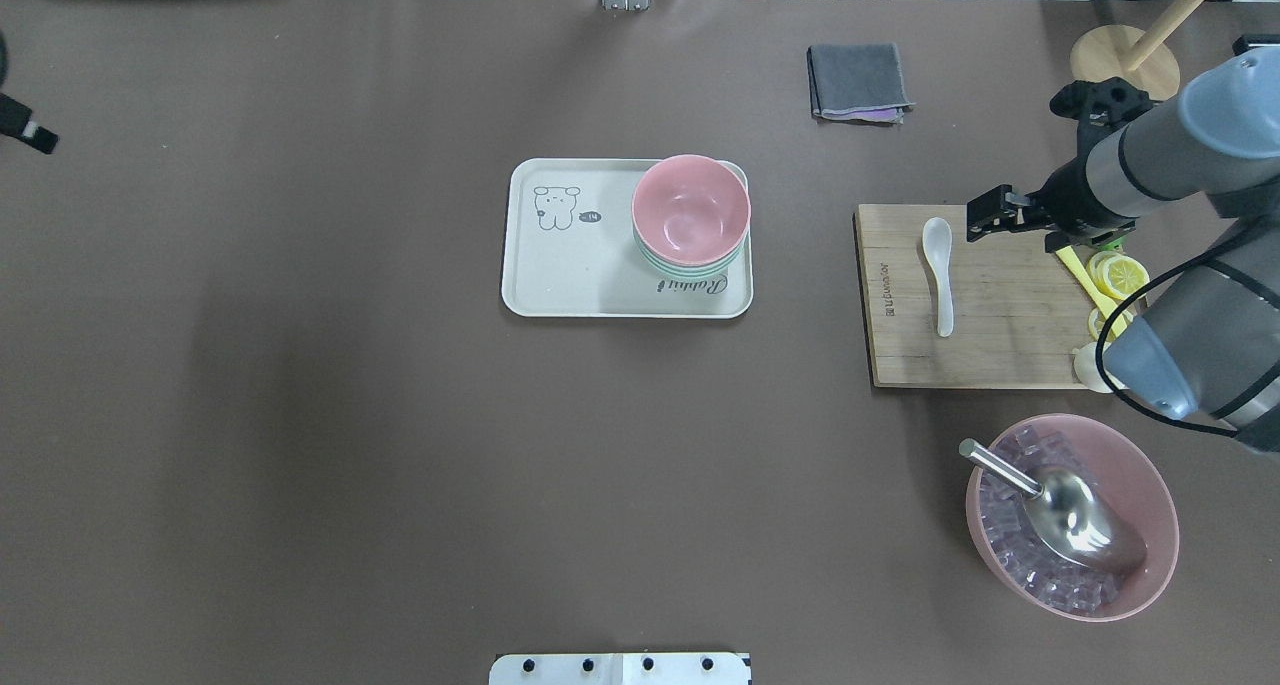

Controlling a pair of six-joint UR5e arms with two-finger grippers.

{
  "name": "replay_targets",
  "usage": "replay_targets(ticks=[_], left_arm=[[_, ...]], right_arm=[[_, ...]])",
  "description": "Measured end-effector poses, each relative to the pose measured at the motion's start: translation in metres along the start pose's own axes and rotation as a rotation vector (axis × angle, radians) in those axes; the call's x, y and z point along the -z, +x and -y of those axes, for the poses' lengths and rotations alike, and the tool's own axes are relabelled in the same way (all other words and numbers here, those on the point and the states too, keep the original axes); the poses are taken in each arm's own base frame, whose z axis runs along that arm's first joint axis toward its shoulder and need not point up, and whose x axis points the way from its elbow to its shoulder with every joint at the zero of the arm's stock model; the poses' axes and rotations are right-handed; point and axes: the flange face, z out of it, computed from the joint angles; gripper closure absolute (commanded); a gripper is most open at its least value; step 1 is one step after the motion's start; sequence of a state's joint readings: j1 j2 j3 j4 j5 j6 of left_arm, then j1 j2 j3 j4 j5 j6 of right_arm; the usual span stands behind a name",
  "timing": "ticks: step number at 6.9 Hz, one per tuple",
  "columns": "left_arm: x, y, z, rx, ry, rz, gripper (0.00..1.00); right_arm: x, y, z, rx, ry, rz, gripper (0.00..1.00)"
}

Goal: Stack pink bowl on green and place spoon
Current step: 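Withdraw the left arm while the right gripper reaches down to the white spoon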

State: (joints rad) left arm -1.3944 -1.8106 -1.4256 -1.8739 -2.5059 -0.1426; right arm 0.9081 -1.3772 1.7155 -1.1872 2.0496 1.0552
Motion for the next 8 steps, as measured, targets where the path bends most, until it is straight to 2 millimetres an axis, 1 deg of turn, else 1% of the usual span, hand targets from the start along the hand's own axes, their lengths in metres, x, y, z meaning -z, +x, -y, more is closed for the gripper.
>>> replay_targets(ticks=[1,2,3,5,6,8], left_arm=[[0.014,-0.033,-0.017,-0.004,0.002,0.017,0.01],[0.021,-0.049,-0.028,0.001,0.004,0.025,0.01],[0.024,-0.055,-0.032,0.004,0.004,0.027,0.01],[0.023,-0.059,-0.037,0.009,0.001,0.028,0.01],[0.022,-0.060,-0.038,0.010,-0.001,0.029,0.01],[0.021,-0.060,-0.039,0.011,-0.002,0.029,0.01]], right_arm=[[-0.014,-0.016,-0.015,-0.005,0.011,-0.015,0.28],[-0.024,-0.027,-0.028,0.006,0.016,-0.023,0.38],[-0.031,-0.034,-0.039,0.022,0.013,-0.026,0.39],[-0.042,-0.040,-0.054,0.047,0.016,-0.041,0.39],[-0.045,-0.041,-0.056,0.053,0.017,-0.046,0.40],[-0.047,-0.039,-0.057,0.056,0.017,-0.052,0.48]])
